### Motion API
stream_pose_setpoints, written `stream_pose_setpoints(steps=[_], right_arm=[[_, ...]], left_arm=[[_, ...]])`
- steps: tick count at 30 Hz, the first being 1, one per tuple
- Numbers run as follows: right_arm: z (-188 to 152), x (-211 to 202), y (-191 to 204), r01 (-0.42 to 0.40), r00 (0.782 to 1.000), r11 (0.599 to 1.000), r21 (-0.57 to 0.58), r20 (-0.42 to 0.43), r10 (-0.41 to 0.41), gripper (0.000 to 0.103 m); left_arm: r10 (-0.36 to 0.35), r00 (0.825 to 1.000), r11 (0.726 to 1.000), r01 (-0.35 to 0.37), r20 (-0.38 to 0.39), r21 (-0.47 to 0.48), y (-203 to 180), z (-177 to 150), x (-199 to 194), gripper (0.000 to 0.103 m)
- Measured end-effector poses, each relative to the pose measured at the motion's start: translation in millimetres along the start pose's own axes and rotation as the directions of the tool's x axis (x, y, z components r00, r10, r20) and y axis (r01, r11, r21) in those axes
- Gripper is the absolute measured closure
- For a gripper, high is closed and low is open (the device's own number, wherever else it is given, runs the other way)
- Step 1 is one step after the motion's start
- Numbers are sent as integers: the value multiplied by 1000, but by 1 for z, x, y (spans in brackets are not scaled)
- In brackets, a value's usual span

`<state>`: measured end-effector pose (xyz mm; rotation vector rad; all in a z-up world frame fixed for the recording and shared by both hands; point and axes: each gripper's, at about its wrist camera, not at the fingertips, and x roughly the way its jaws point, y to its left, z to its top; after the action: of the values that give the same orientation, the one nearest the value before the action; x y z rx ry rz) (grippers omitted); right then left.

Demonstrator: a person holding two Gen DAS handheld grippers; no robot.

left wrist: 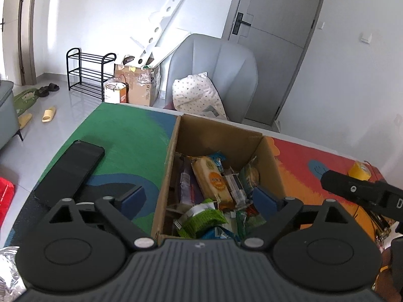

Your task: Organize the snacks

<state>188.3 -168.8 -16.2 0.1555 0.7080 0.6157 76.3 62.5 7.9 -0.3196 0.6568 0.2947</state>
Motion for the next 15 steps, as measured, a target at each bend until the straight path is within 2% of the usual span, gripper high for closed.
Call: stream_pose_setpoints(steps=[7,9,15], right_arm=[[-1,-20,-4,3,1000,1000,8,18,-4,0],[-2,-26,-6,7,1000,1000,14,27,-8,0],[-8,-44,-14,22,999,999,34,30,-23,0]], left_arm=[[-11,1000,999,11,6,33,-12,-4,-18,4],[-21,1000,998,20,15,51,-15,-3,-24,0],[-34,998,996,30,46,81,-22,-6,-44,0]])
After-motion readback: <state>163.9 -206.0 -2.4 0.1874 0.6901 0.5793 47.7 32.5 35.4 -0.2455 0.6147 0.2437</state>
